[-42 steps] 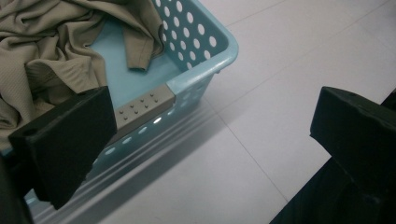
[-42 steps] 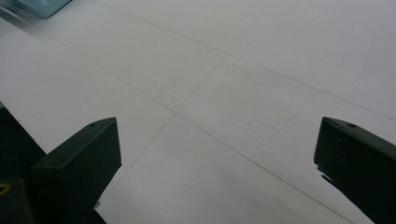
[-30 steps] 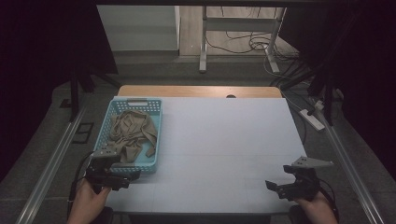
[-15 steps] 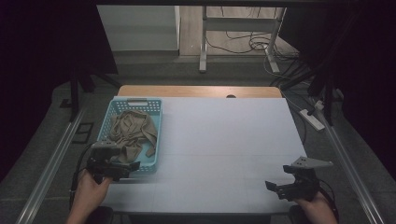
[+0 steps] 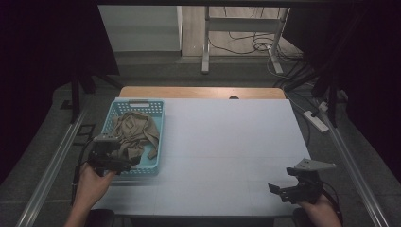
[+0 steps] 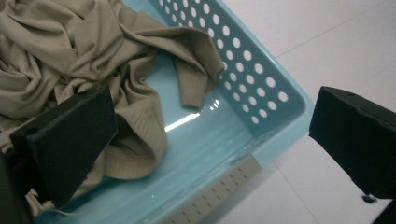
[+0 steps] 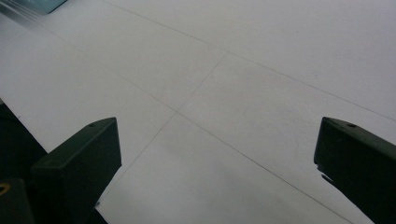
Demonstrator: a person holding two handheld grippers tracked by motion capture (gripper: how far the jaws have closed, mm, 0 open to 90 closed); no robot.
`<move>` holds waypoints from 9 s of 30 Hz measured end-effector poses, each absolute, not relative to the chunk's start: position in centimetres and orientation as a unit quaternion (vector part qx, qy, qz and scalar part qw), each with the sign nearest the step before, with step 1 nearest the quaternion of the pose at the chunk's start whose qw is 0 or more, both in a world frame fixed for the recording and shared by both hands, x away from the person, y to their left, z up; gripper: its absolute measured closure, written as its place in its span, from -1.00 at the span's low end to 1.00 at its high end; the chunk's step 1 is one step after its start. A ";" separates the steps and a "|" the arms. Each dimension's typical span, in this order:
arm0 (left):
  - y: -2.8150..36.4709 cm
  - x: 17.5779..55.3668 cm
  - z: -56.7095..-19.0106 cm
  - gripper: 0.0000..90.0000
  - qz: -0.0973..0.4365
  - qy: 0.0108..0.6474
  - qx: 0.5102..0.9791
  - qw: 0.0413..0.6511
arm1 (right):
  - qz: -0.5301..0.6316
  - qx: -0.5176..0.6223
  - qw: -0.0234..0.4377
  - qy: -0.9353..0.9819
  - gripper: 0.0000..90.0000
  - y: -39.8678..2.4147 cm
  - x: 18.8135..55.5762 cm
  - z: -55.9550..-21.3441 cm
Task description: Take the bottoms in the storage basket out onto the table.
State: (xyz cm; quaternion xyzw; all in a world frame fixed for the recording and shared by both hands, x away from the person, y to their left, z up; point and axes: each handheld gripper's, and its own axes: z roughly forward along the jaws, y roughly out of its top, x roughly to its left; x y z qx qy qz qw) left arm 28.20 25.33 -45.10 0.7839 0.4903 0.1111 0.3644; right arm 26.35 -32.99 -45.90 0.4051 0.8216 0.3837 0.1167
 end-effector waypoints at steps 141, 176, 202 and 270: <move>26.2 43.0 -51.1 0.45 0.073 0.614 0.753 0.225 | 0.381 0.403 0.109 0.825 -0.98 -33.0 26.5 -46.0; 26.7 40.4 -46.0 0.55 0.134 0.564 0.735 0.350 | 0.387 0.395 0.106 0.826 -0.98 -33.0 26.4 -46.0; 26.1 38.3 -41.2 0.55 0.165 0.513 0.731 0.420 | 0.391 0.393 0.107 0.825 -0.98 -33.0 26.3 -45.9; 14.0 40.0 -30.1 0.56 0.110 0.355 0.777 0.508 | 0.391 0.396 0.108 0.824 -0.98 -33.1 26.3 -45.9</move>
